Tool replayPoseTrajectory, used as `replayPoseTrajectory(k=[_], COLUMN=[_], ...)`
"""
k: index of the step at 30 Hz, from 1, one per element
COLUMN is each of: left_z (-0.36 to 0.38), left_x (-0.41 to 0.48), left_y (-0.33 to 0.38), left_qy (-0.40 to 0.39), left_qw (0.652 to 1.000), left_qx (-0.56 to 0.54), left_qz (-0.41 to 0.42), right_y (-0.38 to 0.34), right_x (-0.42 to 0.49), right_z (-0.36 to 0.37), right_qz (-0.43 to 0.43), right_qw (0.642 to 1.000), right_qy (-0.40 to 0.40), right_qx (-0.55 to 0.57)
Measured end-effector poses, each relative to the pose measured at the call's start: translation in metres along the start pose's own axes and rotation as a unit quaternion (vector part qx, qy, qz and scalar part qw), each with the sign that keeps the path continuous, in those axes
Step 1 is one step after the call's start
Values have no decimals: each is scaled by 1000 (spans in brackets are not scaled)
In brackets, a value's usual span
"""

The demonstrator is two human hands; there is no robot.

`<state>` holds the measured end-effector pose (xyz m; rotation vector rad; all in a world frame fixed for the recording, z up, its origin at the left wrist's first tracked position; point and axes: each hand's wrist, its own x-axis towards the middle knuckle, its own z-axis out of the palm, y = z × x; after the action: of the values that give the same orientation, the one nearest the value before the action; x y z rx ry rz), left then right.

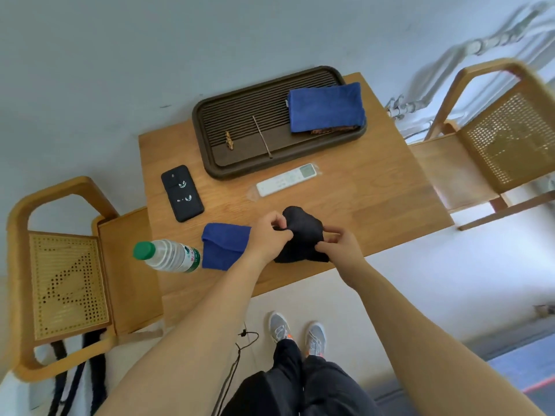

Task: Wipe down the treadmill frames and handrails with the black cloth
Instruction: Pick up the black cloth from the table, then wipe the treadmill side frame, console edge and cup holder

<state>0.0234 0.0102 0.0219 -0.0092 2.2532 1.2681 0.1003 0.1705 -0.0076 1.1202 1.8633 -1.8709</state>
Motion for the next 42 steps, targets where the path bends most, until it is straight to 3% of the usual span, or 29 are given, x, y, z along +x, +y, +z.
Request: replayPoseTrajectory(k=[5, 11, 16, 23, 27, 29, 33, 37, 42], left_z=[6, 11, 10, -14, -12, -9, 1, 15, 39], left_x=[-40, -74, -95, -140, -173, -190, -229, -281, -357], left_y=[39, 61, 55, 19, 3, -10, -37, -63, -99], left_qy=[-82, -186, -305, -393, -407, -456, -465, -506, -520], left_qw=[992, 974, 949, 891, 824, 791, 776, 733, 691], left_qx=[-92, -130, -65, 134, 268, 275, 265, 281, 319], left_qz=[1, 16, 48, 184, 289, 302, 333, 359, 389], right_y=[-5, -8, 5, 34, 56, 73, 119, 181, 274], right_x=[-56, -126, -177, -256, -305, -328, -375, -428, -509], right_z=[-38, -60, -36, 29, 53, 58, 67, 81, 102], right_qz=[-17, -102, -161, -163, -160, -154, -123, -88, -25], right_qw=[988, 977, 960, 912, 893, 877, 836, 775, 724], right_qy=[-46, -4, 149, 319, 370, 408, 486, 571, 640], right_qx=[149, 189, 172, 198, 198, 204, 221, 257, 255])
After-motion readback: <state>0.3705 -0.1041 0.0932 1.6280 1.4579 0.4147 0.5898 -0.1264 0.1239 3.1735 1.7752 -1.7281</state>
